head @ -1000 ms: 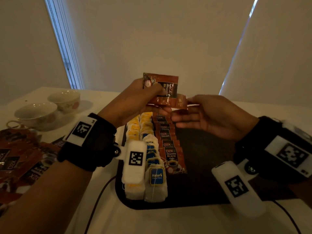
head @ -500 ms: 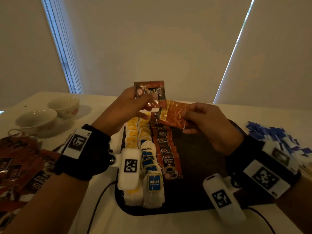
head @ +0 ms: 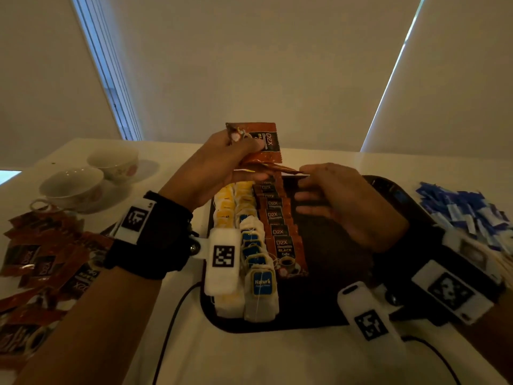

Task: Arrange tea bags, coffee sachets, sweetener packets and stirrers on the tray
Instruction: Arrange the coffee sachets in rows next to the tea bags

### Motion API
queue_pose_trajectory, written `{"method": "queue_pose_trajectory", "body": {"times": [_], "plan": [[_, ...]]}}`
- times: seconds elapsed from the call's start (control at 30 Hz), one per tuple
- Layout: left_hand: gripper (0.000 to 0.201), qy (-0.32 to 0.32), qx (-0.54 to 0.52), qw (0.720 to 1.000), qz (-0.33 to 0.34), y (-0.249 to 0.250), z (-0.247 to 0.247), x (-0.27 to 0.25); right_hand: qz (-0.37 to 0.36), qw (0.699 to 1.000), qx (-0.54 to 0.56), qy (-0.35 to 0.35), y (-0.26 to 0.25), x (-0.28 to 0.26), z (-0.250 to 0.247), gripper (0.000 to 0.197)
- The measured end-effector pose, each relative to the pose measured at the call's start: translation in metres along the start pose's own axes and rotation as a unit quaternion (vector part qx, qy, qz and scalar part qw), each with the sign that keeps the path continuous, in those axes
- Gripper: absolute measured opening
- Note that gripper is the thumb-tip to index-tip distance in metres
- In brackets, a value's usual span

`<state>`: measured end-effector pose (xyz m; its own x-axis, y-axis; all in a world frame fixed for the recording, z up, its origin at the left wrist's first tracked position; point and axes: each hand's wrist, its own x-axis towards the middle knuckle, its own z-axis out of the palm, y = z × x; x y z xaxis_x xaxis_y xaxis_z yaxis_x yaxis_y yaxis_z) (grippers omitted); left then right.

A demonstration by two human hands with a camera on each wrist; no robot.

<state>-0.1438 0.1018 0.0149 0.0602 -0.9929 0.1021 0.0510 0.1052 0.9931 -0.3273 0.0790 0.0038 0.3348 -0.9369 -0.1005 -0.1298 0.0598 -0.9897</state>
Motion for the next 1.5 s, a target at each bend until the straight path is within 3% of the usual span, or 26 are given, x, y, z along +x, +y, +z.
{"method": "queue_pose_trajectory", "body": {"times": [0.1,0.2,0.3,0.4,0.47,0.57,0.8,1.17,1.43,1.5], "plan": [[0.015,-0.018,0.068,0.997,0.032,-0.002,0.003,-0.001,0.102,0.981,0.160,-0.052,-0.001,0.001,-0.005,0.029],[0.020,-0.109,0.139,0.984,0.020,-0.004,0.005,-0.004,0.058,0.986,0.154,-0.035,0.001,0.002,-0.004,0.010],[0.023,-0.168,0.171,0.971,-0.005,-0.001,0.005,-0.008,0.016,0.994,0.104,0.002,0.006,0.006,-0.008,0.021],[0.018,-0.088,0.177,0.980,0.029,0.002,-0.004,-0.005,-0.009,1.000,0.017,0.005,0.009,0.007,-0.017,0.026],[0.012,-0.028,0.161,0.986,0.043,0.004,-0.012,-0.001,0.016,0.998,-0.054,-0.035,0.011,0.005,-0.025,0.026],[0.013,0.002,0.139,0.990,0.036,0.007,-0.017,0.002,0.053,0.973,-0.202,-0.097,0.017,0.000,-0.034,0.021],[0.010,-0.042,0.232,0.967,0.101,0.004,-0.012,-0.001,0.120,0.909,-0.332,-0.219,0.027,-0.011,-0.031,0.013],[0.014,-0.023,0.242,0.965,0.096,0.005,-0.016,0.001,0.145,0.904,-0.355,-0.188,0.034,0.002,-0.015,0.031],[0.018,-0.055,0.243,0.967,0.056,0.001,-0.011,0.001,0.162,0.890,-0.380,-0.193,0.030,0.009,-0.009,0.033],[0.020,-0.061,0.228,0.971,0.042,-0.001,-0.010,0.002,0.135,0.894,-0.389,-0.174,0.026,0.010,-0.013,0.036]]}}
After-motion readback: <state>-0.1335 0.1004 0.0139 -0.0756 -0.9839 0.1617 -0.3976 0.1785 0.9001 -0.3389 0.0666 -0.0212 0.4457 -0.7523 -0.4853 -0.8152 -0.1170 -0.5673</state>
